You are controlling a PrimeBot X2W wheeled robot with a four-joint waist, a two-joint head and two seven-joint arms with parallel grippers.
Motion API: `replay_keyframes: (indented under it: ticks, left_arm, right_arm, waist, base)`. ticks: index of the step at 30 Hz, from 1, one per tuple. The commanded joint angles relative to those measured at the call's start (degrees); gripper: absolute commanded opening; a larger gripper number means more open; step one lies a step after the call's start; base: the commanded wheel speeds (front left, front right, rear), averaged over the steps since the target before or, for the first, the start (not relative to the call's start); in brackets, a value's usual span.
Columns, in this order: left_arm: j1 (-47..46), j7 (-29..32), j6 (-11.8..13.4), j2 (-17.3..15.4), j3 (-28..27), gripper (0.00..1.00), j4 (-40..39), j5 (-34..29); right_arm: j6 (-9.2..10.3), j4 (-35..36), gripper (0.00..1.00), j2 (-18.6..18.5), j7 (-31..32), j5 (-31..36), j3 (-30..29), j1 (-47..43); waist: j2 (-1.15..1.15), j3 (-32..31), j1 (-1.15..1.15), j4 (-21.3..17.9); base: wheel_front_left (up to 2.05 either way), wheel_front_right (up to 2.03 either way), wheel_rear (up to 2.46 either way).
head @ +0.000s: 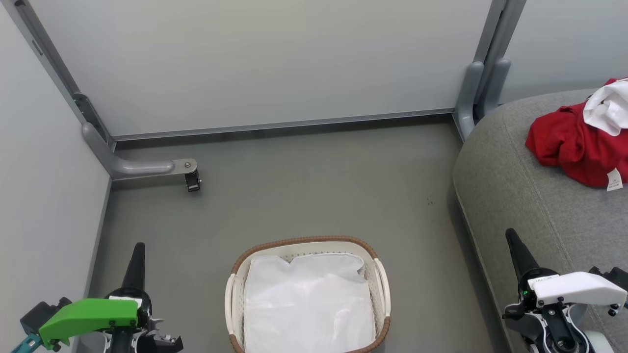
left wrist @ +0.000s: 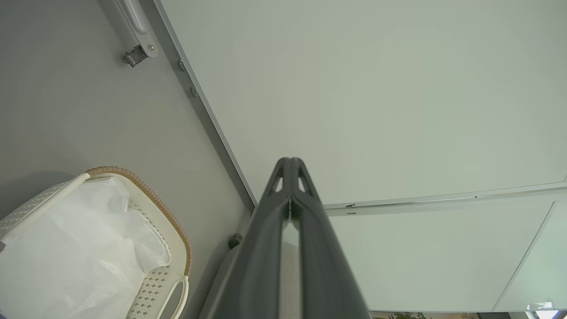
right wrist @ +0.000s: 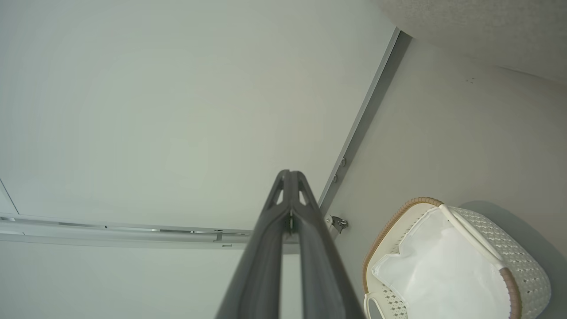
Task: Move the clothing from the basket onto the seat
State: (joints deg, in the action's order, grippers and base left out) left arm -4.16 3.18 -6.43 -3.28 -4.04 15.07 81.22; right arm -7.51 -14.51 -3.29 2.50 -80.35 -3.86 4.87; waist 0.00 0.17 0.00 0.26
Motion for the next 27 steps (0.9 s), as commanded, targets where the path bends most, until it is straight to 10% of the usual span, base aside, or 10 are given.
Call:
replay_keyframes:
  ticks: [1, 27]
  left_arm:
    - [-1.4, 0.4, -0.3, -0.1, -0.5, 0.0, -0.5, 1.0]
    - [-2.5, 3.3, -1.3, 0.4, -2.6, 0.0, -1.1, 10.6]
  right_arm:
    - [0.02, 0.5, 0.0, -0.4, 0.3, -1.3, -0.4, 0.8]
    - [0.04, 0.6, 0.0, -0.3, 3.4, -11.9, -2.0, 1.5]
  waist:
    - [0.0, 0.0, 0.0, 0.0]
    - [0.0, 0.0, 0.0, -0.2]
  base:
    - [0.0, 0.0, 0.0]
    - [0.0, 0.0, 0.0]
